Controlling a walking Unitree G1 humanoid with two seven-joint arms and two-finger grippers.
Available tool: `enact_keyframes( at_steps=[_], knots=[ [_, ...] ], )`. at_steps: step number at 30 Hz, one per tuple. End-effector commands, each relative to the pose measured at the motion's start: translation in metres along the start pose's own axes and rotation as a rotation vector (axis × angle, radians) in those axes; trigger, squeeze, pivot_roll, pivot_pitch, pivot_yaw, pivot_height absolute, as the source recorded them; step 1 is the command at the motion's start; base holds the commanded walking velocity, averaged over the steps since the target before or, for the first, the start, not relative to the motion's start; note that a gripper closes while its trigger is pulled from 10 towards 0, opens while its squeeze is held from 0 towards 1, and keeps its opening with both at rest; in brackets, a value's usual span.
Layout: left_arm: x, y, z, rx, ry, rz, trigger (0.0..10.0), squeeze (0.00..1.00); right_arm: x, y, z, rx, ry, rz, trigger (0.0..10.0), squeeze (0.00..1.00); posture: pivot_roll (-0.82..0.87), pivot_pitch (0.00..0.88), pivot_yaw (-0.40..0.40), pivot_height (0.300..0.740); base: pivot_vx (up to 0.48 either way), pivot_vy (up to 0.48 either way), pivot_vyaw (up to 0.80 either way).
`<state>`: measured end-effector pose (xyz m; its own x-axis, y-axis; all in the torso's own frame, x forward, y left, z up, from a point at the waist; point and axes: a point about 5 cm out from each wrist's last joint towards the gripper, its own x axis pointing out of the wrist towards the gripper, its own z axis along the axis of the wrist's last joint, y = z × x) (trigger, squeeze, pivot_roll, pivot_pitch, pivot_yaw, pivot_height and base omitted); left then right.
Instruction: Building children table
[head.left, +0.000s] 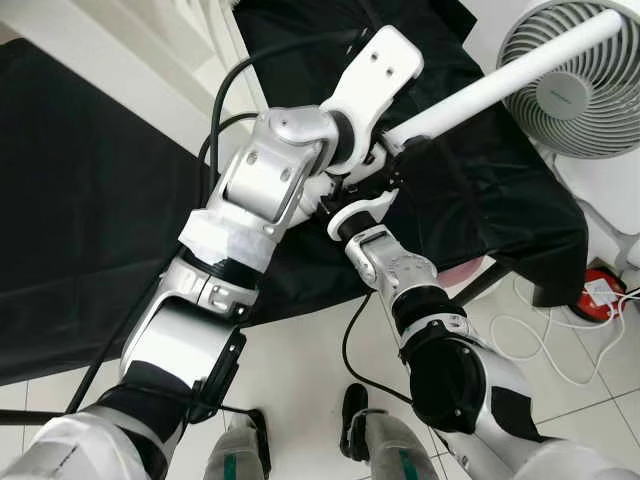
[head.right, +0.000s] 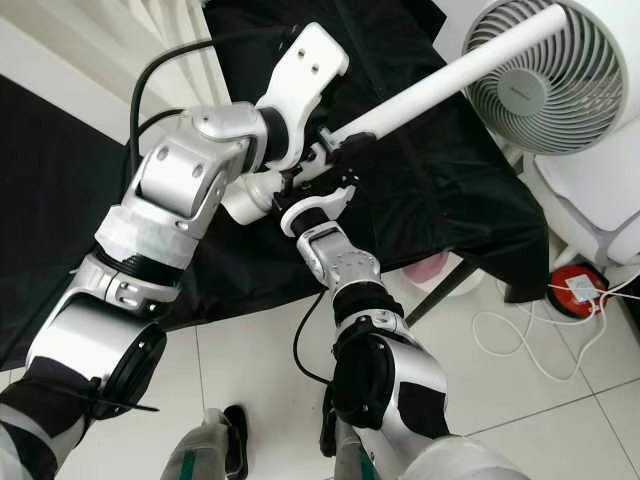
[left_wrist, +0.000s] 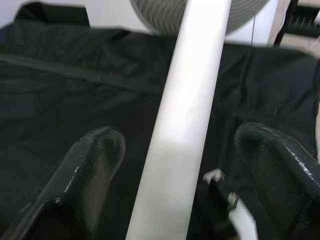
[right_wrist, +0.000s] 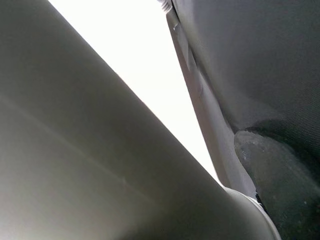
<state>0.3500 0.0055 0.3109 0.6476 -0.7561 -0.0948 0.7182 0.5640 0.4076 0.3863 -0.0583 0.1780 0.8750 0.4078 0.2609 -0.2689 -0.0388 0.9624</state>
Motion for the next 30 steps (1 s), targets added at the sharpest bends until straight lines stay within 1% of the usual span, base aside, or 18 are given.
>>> enact_keyframes(
  at_steps=[1,2,4,5,6,9,10,13,14,15,16,19,21,25,28,29,30],
  knots=[
    [0.007,-0.007,-0.015,0.086,0.078,0.008,10.0,0.00,-0.019,-0.032,-0.002,0.055,-0.025,-0.127,10.0,0.00,0.06,0.282,0.061,0.740,0.000,0.000,0.00],
    [0.007,-0.007,-0.015,0.086,0.078,0.008,10.0,0.00,-0.019,-0.032,-0.002,0.055,-0.025,-0.127,10.0,0.00,0.06,0.282,0.061,0.740,0.000,0.000,0.00],
    [0.013,-0.008,-0.027,0.134,0.145,0.062,10.0,0.00,-0.020,-0.032,0.000,0.056,-0.034,-0.124,10.0,0.00,0.06,0.283,0.063,0.740,0.000,0.000,0.00],
    [0.013,-0.008,-0.027,0.134,0.145,0.062,10.0,0.00,-0.020,-0.032,0.000,0.056,-0.034,-0.124,10.0,0.00,0.06,0.283,0.063,0.740,0.000,0.000,0.00],
    [0.016,-0.008,-0.031,0.173,0.170,0.093,10.0,0.00,-0.021,-0.032,0.000,0.054,-0.034,-0.122,10.0,0.00,0.06,0.284,0.064,0.740,0.000,0.000,0.00],
    [0.020,-0.009,-0.034,0.196,0.189,0.116,10.0,0.00,-0.020,-0.031,0.001,0.057,-0.037,-0.114,10.0,0.00,0.05,0.287,0.066,0.740,0.000,0.000,0.00],
    [0.025,-0.009,-0.034,0.213,0.204,0.145,10.0,0.00,-0.020,-0.030,0.001,0.058,-0.038,-0.107,10.0,0.00,0.06,0.290,0.067,0.740,0.000,0.000,0.00],
    [0.027,-0.009,-0.034,0.222,0.212,0.162,10.0,0.00,-0.020,-0.029,0.001,0.059,-0.040,-0.102,10.0,0.00,0.06,0.290,0.067,0.740,0.000,0.000,0.00],
    [0.033,-0.006,-0.031,0.223,0.213,0.210,10.0,0.00,-0.022,-0.024,-0.001,0.062,-0.034,-0.038,10.0,0.00,0.05,0.293,0.071,0.740,0.000,0.000,0.00],
    [0.035,-0.005,-0.029,0.222,0.212,0.226,10.0,0.00,-0.024,-0.021,-0.002,0.063,-0.032,-0.004,10.0,0.00,0.05,0.293,0.071,0.740,0.000,0.000,0.00],
    [0.035,-0.005,-0.029,0.222,0.212,0.226,10.0,0.00,-0.024,-0.021,-0.002,0.063,-0.032,-0.004,10.0,0.00,0.05,0.293,0.071,0.740,0.000,0.000,0.00],
    [0.038,0.001,-0.020,0.207,0.197,0.264,10.0,0.00,-0.032,-0.011,-0.003,0.090,-0.027,0.101,10.0,0.00,0.04,0.297,0.074,0.740,0.000,0.000,0.00],
    [0.038,0.002,-0.019,0.207,0.196,0.269,10.0,0.00,-0.034,-0.009,-0.003,0.092,-0.028,0.117,10.0,0.00,0.04,0.297,0.074,0.740,0.000,0.000,0.00],
    [0.041,0.011,-0.008,0.214,0.176,0.287,10.0,0.00,-0.044,0.000,-0.004,0.120,-0.022,0.197,10.0,0.00,0.04,0.300,0.080,0.740,0.000,0.000,0.00],
    [0.041,0.012,-0.006,0.215,0.173,0.291,10.0,0.00,-0.047,0.002,-0.004,0.126,-0.022,0.214,10.0,0.00,0.04,0.305,0.084,0.740,0.000,0.000,0.00],
    [0.042,0.014,-0.002,0.220,0.167,0.296,10.0,0.00,-0.054,0.006,-0.004,0.137,-0.024,0.246,10.0,0.00,0.04,0.311,0.090,0.740,0.000,0.000,0.00],
    [0.042,0.014,-0.002,0.220,0.167,0.296,10.0,0.00,-0.054,0.006,-0.004,0.137,-0.024,0.246,10.0,0.00,0.04,0.311,0.090,0.740,0.000,0.000,0.00]
  ],
)
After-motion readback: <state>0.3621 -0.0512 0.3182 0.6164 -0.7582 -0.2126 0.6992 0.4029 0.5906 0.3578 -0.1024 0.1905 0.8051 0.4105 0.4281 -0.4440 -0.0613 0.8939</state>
